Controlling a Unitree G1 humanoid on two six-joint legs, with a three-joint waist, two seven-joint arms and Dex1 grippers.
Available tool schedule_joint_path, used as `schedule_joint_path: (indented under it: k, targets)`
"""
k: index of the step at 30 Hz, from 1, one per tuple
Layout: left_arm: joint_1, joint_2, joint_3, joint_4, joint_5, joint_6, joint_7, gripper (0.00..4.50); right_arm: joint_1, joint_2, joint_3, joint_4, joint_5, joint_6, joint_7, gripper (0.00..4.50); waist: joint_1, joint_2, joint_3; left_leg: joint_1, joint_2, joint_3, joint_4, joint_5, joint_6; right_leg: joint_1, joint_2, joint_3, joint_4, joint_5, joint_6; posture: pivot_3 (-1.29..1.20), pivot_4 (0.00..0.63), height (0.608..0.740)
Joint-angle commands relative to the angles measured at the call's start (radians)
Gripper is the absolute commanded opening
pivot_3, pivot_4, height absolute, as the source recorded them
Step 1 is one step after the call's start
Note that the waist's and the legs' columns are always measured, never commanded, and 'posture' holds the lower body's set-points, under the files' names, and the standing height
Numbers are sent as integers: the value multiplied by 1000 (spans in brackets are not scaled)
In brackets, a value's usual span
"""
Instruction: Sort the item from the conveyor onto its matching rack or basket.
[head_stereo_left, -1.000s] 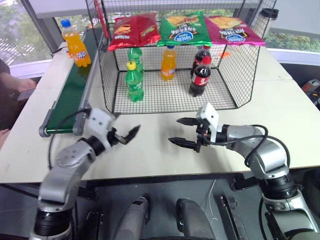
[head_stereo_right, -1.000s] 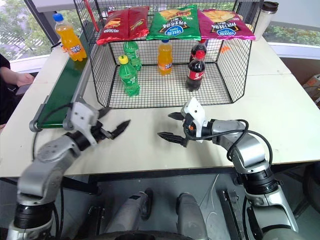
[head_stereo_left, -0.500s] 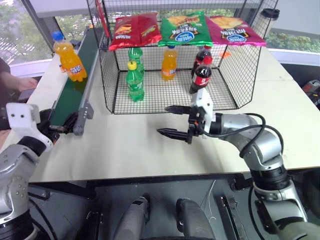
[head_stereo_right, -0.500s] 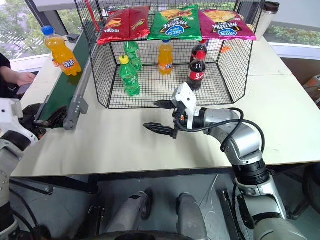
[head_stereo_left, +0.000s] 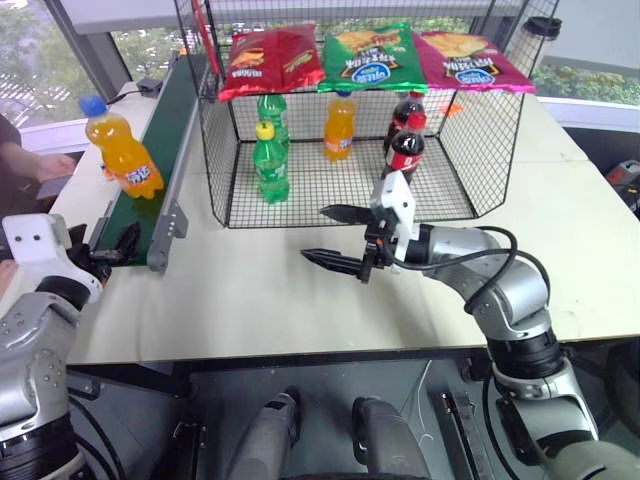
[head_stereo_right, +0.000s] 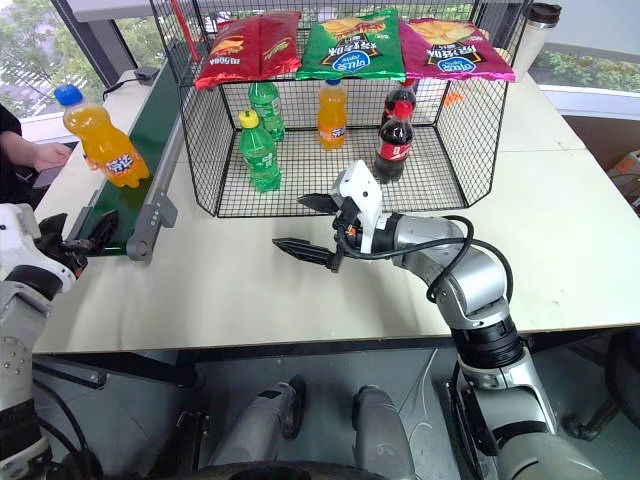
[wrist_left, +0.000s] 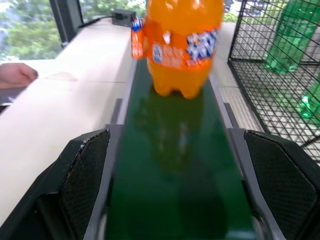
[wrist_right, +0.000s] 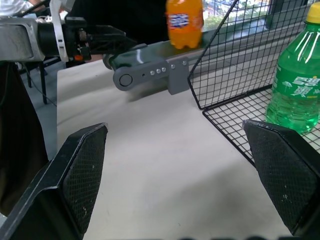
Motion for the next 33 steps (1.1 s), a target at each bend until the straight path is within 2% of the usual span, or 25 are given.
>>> schedule_joint_path:
  k: [1,15,17,20,25,33]
  targets:
    - [-18,13,-5,4,25,-58,10,4500,-1,-12,-1,-41,5,-12,4,4457,0,0,0,0,0,0,0,0,0,0,0,0,0,0,0,0,150,738]
    - [-55,22,-66,67,57,-118,-9,4500,7,-32,-1,-30,-3,-25,5,4457,-1,0,0,0,0,0,0,0,0,0,0,0,0,0,0,0,150,738]
    - [-53,11,-58,69,32,-129,-26,4090,7,-33,-1,-27,-6,-26,2,4500,-1,0,0,0,0,0,0,0,0,0,0,0,0,0,0,0,150,738]
    - [-49,2,-47,48,-6,-128,-45,3012,8,-39,-1,-26,-11,-29,2,4500,-1,0,0,0,0,0,0,0,0,0,0,0,0,0,0,0,150,738]
    - [-78,30,-26,11,-92,-66,-57,2989,10,-44,-3,-33,-10,-22,2,4500,1,0,0,0,0,0,0,0,0,0,0,0,0,0,0,0,150,738]
    - [-152,173,-151,-17,-186,29,-257,2989,-10,-48,-7,-46,10,2,12,4500,0,-1,0,-1,0,0,0,0,0,0,0,0,0,0,0,0,150,738]
